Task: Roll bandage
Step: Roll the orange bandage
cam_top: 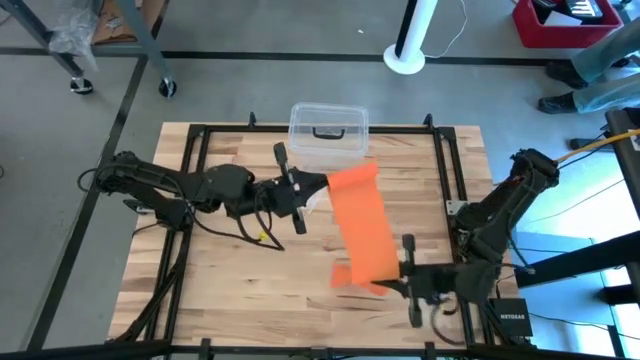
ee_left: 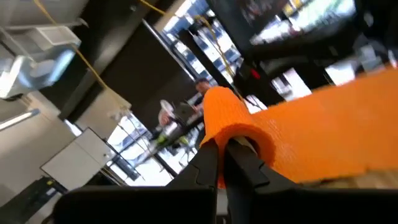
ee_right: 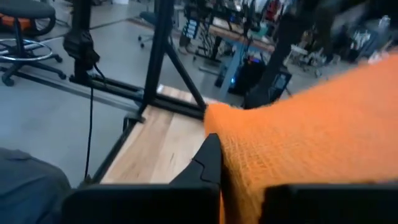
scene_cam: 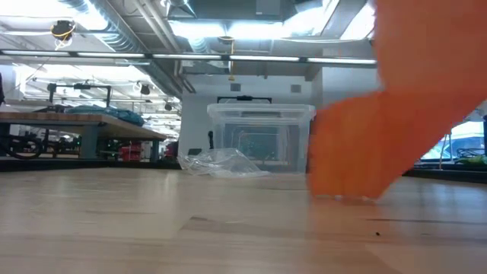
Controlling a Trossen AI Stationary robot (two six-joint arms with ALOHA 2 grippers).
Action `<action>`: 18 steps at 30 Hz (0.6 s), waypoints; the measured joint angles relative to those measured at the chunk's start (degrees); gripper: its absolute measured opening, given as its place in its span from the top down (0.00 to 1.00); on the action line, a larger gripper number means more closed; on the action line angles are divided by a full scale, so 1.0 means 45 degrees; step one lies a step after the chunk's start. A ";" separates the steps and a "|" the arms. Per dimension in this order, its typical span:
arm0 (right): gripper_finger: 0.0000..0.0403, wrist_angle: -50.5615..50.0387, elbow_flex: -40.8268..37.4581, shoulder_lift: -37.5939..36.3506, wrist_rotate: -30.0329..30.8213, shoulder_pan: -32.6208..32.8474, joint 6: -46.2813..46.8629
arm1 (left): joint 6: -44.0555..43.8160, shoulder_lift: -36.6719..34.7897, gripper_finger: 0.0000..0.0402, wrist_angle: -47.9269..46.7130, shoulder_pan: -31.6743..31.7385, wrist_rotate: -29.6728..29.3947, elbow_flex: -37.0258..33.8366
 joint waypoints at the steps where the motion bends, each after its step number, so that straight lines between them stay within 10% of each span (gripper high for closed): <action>1: 0.99 -0.0028 0.0190 0.0025 0.0196 0.0157 -0.0288 | -0.0008 -0.0020 1.00 -0.0007 0.0000 -0.0007 -0.0218; 18: 0.99 -0.0110 0.4682 0.1123 0.2886 0.0480 -0.6359 | -0.1465 0.0108 1.00 0.3033 -0.0586 0.0122 -0.4838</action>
